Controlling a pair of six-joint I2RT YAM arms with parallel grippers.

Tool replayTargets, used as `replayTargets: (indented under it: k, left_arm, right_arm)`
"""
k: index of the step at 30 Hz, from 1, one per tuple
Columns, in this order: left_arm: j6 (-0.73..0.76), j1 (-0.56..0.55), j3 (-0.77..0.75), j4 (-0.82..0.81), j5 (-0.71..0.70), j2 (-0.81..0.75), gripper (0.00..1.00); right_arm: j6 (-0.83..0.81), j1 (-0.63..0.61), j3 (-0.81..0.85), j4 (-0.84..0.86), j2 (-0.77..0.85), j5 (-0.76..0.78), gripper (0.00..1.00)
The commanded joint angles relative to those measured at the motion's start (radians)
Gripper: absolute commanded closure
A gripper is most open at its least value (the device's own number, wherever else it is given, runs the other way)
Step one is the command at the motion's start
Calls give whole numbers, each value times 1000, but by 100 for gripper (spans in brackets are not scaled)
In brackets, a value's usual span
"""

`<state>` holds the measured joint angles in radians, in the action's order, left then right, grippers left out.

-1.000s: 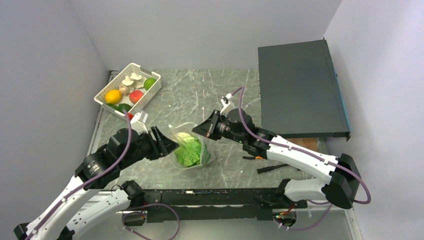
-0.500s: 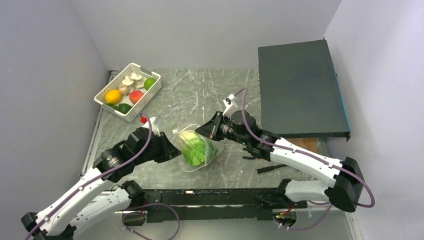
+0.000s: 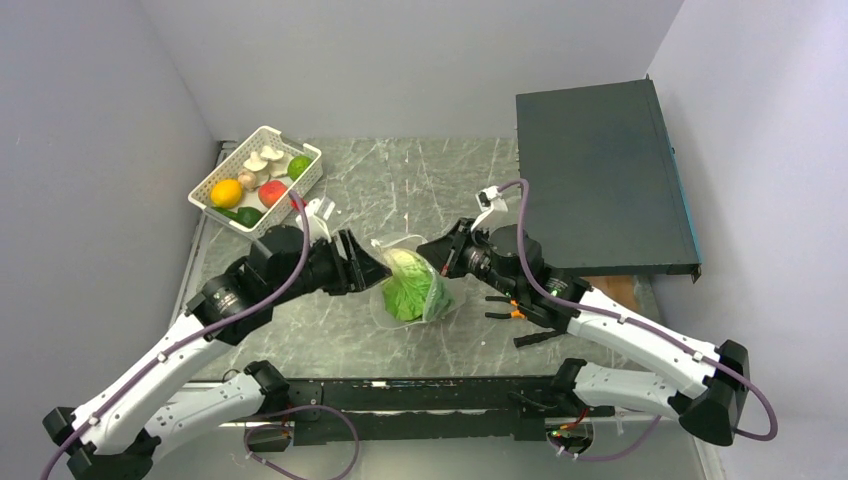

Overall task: Place the food in the zip-top bag and seal the zipper
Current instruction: Adjust the zipper food storage bag at the center of the board.

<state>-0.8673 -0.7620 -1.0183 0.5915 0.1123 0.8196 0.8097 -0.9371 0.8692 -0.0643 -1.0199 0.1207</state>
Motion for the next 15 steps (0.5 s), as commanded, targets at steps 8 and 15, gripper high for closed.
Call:
replayTargets:
  k: [8,15]
  left_arm:
    - [-109,-4,324,-120,61,-137,12]
    - [-99,-5,338,-192,94,-6,39]
  right_arm:
    - [-61,3,12,60,43,32,100]
    - [-64,3,7,54,52,38,100]
